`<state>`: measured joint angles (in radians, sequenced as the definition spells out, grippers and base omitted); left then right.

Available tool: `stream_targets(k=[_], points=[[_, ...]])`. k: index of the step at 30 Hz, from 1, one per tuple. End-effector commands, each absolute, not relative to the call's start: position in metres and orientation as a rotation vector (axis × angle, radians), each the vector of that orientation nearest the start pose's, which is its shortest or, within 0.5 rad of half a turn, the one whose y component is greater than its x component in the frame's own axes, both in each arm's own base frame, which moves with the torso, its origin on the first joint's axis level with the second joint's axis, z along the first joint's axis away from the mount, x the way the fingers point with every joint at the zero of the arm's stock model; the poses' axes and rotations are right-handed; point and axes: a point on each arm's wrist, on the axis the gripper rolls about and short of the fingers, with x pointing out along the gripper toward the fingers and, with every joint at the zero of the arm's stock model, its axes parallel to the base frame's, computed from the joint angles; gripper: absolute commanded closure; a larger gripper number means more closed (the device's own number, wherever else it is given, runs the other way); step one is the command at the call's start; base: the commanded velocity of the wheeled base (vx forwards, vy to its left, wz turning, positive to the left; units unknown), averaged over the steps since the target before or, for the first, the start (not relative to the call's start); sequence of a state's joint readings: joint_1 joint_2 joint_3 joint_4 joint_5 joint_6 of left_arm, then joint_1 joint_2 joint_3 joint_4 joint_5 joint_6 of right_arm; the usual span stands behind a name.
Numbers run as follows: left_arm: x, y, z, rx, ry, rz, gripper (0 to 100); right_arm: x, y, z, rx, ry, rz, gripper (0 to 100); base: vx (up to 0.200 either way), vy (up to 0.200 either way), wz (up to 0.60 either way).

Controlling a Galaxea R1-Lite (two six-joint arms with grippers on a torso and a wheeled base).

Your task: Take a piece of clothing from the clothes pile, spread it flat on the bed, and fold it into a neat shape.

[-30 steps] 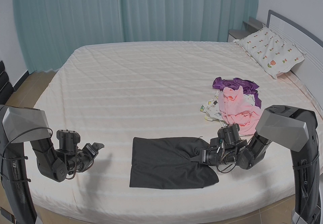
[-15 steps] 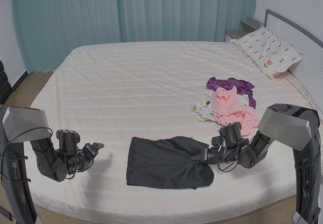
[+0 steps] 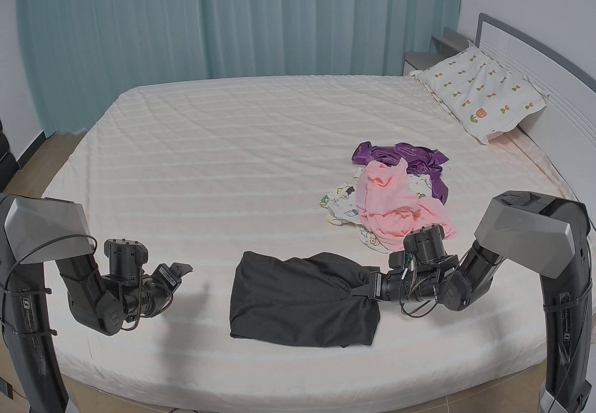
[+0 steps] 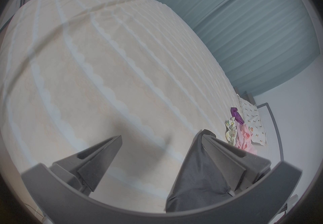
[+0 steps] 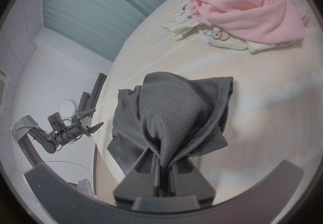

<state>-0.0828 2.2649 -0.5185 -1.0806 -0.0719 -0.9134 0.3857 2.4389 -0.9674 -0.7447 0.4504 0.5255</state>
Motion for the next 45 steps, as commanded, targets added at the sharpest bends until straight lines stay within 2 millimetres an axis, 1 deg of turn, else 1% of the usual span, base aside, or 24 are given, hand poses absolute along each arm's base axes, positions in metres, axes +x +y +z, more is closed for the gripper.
stream_targets(k=[1, 14, 29, 39, 40, 43, 45], points=[[0.3151, -0.0278, -0.0181, -0.874, 0.687, 0.166, 0, 0.3642, 0.1582, -0.0409, 0.497, 0.942, 0.584, 100, 0.0, 0.0, 0.0], [0.315, -0.0273, -0.0182, -0.874, 0.687, 0.168, 0, 0.3635, 0.1573, -0.0404, 0.499, 0.944, 0.585, 100, 0.0, 0.0, 0.0], [0.3151, -0.0273, -0.0186, -0.872, 0.687, 0.169, 0, 0.3635, 0.1573, -0.0404, 0.499, 0.944, 0.585, 100, 0.0, -0.2, 0.0], [0.3155, -0.0273, -0.0189, -0.871, 0.687, 0.168, 0, 0.362, 0.1587, -0.042, 0.488, 0.943, 0.591, 100, 0.0, 0.0, 0.0], [0.3155, -0.0273, -0.0189, -0.871, 0.687, 0.168, 0, 0.3605, 0.1587, -0.0424, 0.482, 0.947, 0.595, 0, 0.0, 0.0, 0.0], [0.3158, -0.0273, -0.0187, -0.871, 0.685, 0.167, 0, 0.3591, 0.1581, -0.0432, 0.478, 0.945, 0.593, 0, 0.0, 0.0, 0.0], [0.3158, -0.0273, -0.0187, -0.871, 0.685, 0.167, 0, 0.3616, 0.1565, -0.0389, 0.492, 0.912, 0.596, 0, 0.0, 0.0, 0.0]])
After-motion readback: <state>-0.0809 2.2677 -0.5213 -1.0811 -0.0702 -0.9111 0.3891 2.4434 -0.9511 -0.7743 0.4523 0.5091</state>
